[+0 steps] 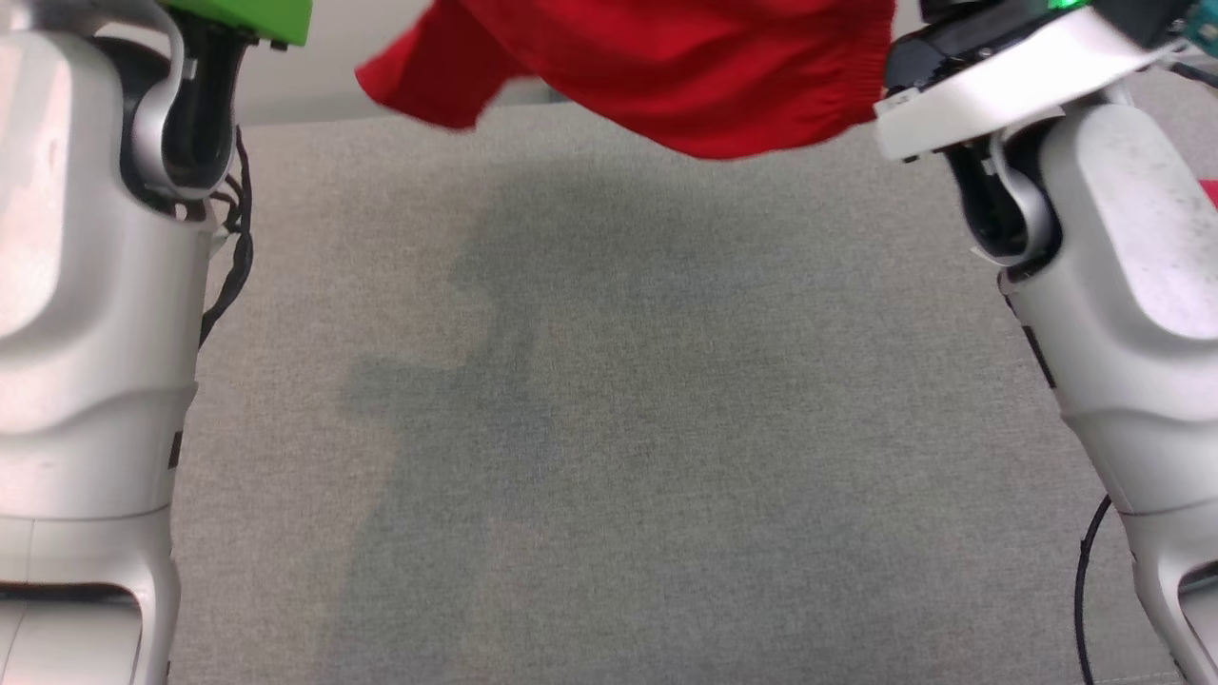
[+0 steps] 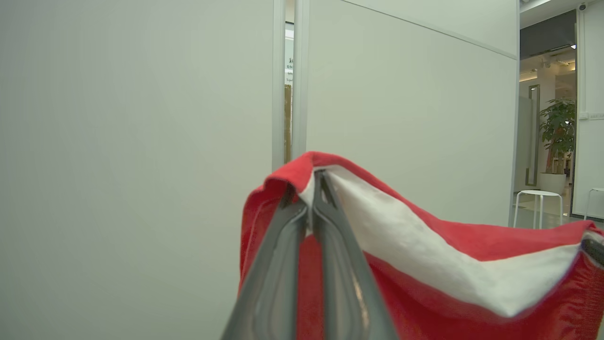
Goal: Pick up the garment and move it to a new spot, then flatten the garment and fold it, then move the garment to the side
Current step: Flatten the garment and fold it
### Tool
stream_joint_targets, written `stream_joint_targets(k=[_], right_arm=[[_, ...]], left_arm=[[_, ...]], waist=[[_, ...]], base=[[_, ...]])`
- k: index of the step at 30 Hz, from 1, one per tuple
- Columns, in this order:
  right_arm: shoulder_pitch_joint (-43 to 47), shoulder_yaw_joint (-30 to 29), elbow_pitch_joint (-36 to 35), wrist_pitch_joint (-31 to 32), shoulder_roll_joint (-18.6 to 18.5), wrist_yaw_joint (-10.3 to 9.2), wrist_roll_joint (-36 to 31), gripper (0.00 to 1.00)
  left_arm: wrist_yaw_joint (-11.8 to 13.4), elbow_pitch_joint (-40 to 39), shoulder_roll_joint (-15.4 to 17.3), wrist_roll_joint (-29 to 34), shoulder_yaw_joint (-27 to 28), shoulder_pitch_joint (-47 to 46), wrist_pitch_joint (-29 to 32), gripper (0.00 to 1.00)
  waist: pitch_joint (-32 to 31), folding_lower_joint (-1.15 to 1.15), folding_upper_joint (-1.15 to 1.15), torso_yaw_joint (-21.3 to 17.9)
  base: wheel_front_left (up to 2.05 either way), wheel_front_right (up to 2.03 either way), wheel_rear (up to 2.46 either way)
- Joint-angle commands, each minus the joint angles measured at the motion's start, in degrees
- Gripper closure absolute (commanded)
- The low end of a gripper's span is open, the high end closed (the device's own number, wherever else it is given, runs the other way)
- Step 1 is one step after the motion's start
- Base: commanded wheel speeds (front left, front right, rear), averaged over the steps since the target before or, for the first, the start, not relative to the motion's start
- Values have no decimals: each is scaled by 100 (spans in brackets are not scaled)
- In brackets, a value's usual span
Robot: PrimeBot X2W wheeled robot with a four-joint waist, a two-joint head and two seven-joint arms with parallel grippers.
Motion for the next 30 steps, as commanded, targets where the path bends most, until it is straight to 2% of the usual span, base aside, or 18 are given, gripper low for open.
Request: stream_joint_targets(k=[1,4,7,11,14,18,23,30], right_arm=[[-165,179,377,-80,78,-6,-96,100],[-373,422,975,-154,279,-6,-128,100],[18,563,1127,-149,364,-7,-112,100],[688,702,1014,-150,387,-7,83,100],[1286,707,743,-152,337,-7,241,100],[2101,579,64,-153,226,-6,479,100],[3001,451,-754,-151,140,-6,615,100],[4170,363,-1618,-150,-30,-6,750,100]], left_arm=[[-46,289,-107,-14,-5,-98,-212,100],[-125,884,-271,-132,-135,-77,-472,100],[-171,1310,-394,-288,-298,235,-660,100],[-205,1615,-346,-525,-454,815,-903,100],[-207,1503,-223,-762,-525,1353,-1047,100],[-210,953,27,-1062,-398,2230,-1159,100],[-196,-22,241,-1142,-86,3435,-1197,100],[221,-1695,328,-1001,160,5314,-1191,100]], waist=[[679,0,0,98],[998,0,0,194],[1224,0,0,310],[1371,0,0,362],[1355,0,0,332],[1165,0,0,256],[794,0,0,129],[11,0,0,33]], base=[[0,0,0],[0,0,0],[0,0,0],[0,0,0],[0,0,0],[0,0,0],[0,0,0],[0,0,0]])
